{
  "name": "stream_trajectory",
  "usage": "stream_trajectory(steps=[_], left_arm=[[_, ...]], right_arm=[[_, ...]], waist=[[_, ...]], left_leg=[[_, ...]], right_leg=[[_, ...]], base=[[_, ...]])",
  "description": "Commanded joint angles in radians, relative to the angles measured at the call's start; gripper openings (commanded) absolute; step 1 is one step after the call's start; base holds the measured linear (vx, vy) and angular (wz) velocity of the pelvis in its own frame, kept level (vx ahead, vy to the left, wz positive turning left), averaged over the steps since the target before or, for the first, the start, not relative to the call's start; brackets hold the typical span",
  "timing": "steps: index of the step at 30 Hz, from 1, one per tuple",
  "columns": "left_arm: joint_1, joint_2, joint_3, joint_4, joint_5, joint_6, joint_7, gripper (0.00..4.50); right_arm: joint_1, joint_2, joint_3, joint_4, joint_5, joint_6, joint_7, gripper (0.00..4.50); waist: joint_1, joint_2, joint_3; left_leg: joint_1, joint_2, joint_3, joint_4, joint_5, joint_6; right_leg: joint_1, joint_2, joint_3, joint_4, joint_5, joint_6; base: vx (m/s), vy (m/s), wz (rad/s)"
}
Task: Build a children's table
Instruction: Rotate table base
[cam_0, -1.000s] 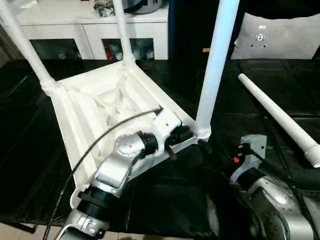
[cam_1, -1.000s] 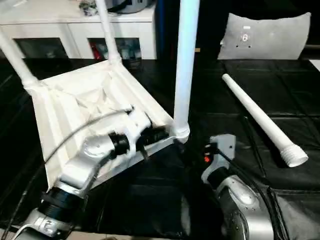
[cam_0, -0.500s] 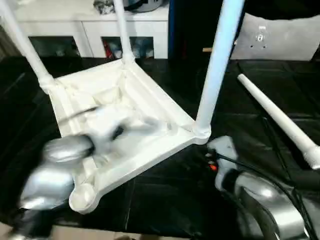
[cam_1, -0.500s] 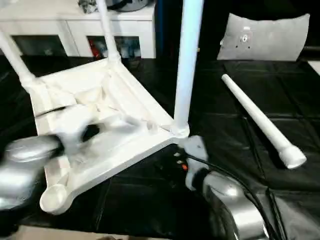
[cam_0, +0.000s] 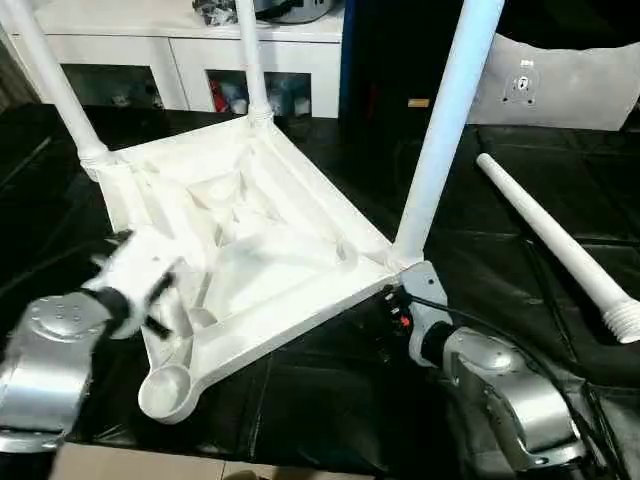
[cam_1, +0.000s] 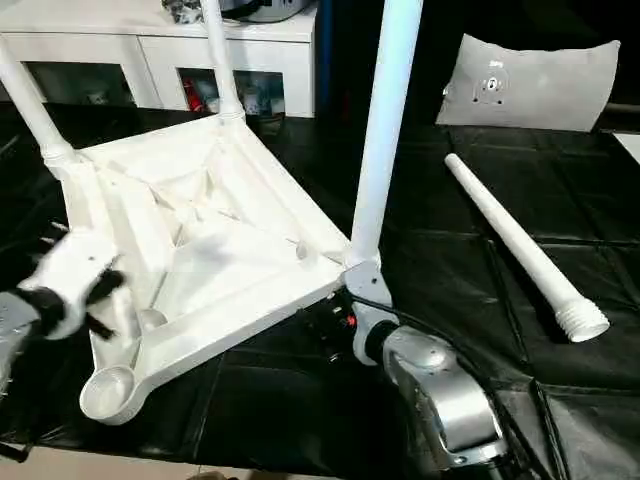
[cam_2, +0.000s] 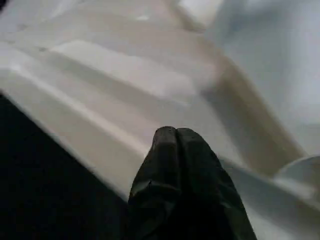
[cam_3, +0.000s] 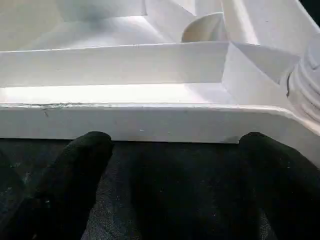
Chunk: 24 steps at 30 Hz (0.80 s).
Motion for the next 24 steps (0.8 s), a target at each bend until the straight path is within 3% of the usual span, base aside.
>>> stream_trajectory(steps=[1, 4, 5, 14, 15, 18, 21, 24], left_arm=[[-0.004, 0.013, 0.003, -0.012, 0.008, 0.019, 0.008, 0.02], [0.005, 0.018, -0.023, -0.011, -0.001, 0.046, -0.013, 0.02], [0.009, 0.016, -0.029, -0.012, -0.002, 0.057, -0.015, 0.02], [0.041, 0.043, -0.16, -0.007, -0.074, 0.098, -0.123, 0.02], [0.047, 0.061, -0.206, -0.013, -0.101, 0.107, -0.176, 0.02], [0.041, 0.051, -0.237, -0.034, -0.168, 0.117, -0.244, 0.02], [0.011, 0.023, -0.254, -0.036, -0.227, 0.107, -0.295, 0.02], [-0.026, -0.017, -0.28, -0.024, -0.273, 0.09, -0.343, 0.02]], right_arm=[[-0.011, 0.006, 0.008, 0.01, -0.006, -0.007, -0.01, 4.5], [-0.018, 0.02, -0.002, 0.029, -0.01, -0.011, -0.03, 4.5], [-0.022, 0.026, -0.005, 0.036, -0.012, -0.012, -0.037, 4.5], [-0.098, 0.102, -0.017, 0.131, -0.027, -0.07, -0.095, 4.5], [-0.119, 0.116, -0.016, 0.159, -0.031, -0.082, -0.105, 4.5], [-0.15, 0.13, -0.018, 0.205, -0.038, -0.107, -0.114, 4.5], [-0.172, 0.131, -0.025, 0.233, -0.038, -0.117, -0.112, 4.5], [-0.191, 0.122, -0.031, 0.259, -0.044, -0.133, -0.107, 4.5]], waist=[[0.001, 0.007, -0.053], [0.001, 0.008, -0.053], [0.002, 0.013, -0.053], [-0.003, 0.012, -0.049], [-0.004, 0.017, -0.048], [-0.008, 0.016, -0.047], [-0.006, 0.016, -0.052], [-0.009, 0.014, -0.056]], left_leg=[[0.008, 0.015, -0.005, -0.071, -0.169, -0.012], [0.008, 0.016, -0.005, -0.071, -0.168, -0.015], [0.009, 0.015, -0.005, -0.071, -0.171, -0.017], [0.01, 0.013, -0.008, -0.077, -0.267, -0.036], [0.012, 0.013, -0.009, -0.077, -0.276, -0.038], [0.011, 0.013, -0.01, -0.079, -0.291, -0.046], [0.016, 0.013, -0.007, -0.075, -0.261, -0.047], [0.006, 0.009, -0.006, -0.07, -0.194, -0.041]], right_leg=[[0.04, -0.031, 0.021, -0.062, -0.124, -0.192], [0.04, -0.032, 0.021, -0.06, -0.121, -0.197], [0.04, -0.032, 0.021, -0.059, -0.122, -0.198], [0.033, -0.032, 0.023, -0.067, -0.237, -0.183], [0.031, -0.033, 0.023, -0.069, -0.252, -0.177], [0.032, -0.032, 0.023, -0.069, -0.27, -0.171], [0.03, -0.03, 0.024, -0.064, -0.218, -0.188], [0.042, -0.03, 0.022, -0.054, -0.11, -0.207]], base=[[0.0, 0.0, 0.0], [0.0, 0.0, 0.0], [0.0, 0.0, 0.0], [0.0, 0.0, 0.0], [0.0, 0.0, 0.0], [0.0, 0.0, 0.0], [0.0, 0.0, 0.0], [0.0, 0.0, 0.0]])
